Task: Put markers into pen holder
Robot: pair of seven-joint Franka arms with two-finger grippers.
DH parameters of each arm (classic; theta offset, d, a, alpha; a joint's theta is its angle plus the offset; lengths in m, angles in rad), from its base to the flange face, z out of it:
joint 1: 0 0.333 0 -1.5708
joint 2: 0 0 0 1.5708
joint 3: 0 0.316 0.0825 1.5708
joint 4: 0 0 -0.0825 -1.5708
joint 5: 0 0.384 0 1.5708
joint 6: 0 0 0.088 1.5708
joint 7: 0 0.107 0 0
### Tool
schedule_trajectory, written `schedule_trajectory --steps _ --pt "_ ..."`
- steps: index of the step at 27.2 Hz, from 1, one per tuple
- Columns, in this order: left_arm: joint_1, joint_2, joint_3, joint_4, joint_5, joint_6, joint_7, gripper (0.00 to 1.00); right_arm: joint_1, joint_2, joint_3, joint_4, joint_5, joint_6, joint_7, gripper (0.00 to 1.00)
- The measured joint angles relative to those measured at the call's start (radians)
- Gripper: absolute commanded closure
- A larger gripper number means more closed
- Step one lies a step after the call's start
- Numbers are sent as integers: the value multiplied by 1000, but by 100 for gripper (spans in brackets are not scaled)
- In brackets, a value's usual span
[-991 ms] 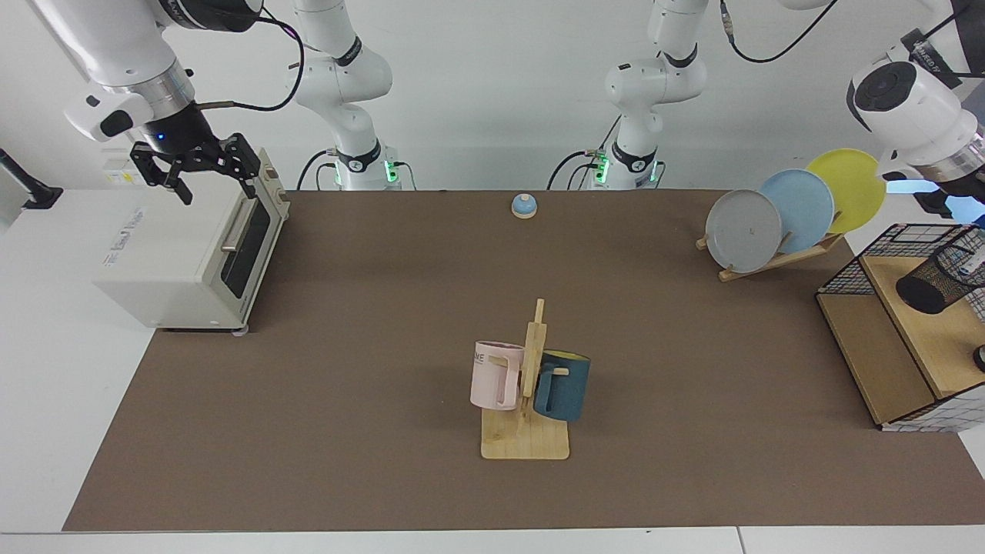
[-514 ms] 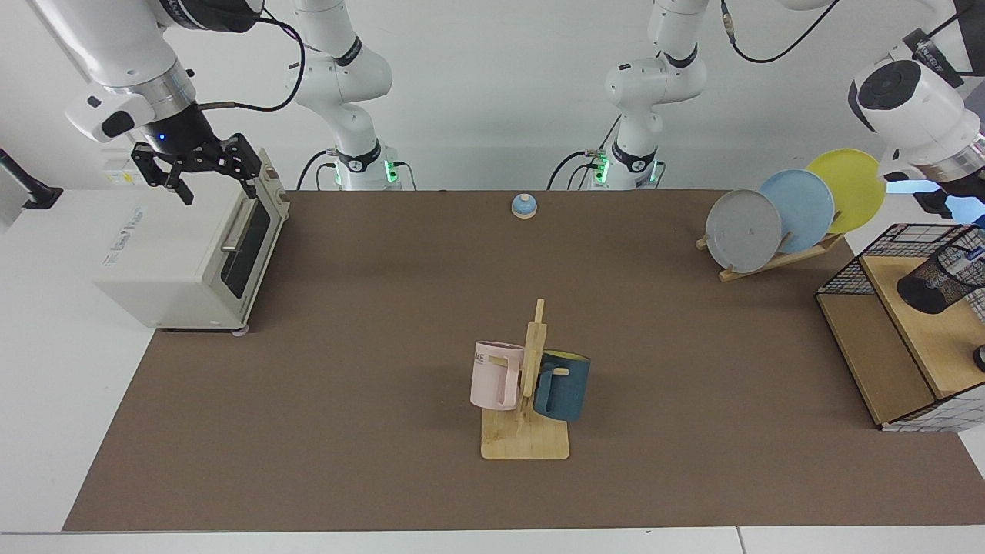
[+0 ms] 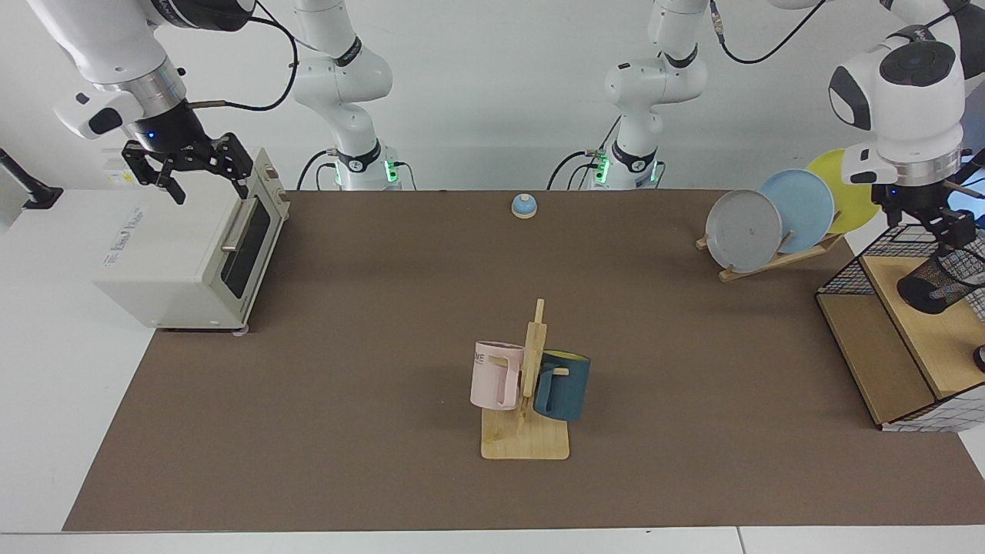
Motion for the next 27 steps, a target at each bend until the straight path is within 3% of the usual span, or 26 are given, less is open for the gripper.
schedule_trajectory --steps 10,18,27 --pt "-22 -1 -204 2 -256 -192 -359 0 20 -1 28 0 0 1 0 0" --pt "-28 -4 -387 3 -378 -234 -762 0 29 -1 28 0 0 1 0 0" --pt "-32 -4 -445 67 -441 -277 -921 0 27 -2 26 -1 0 1 0 0"
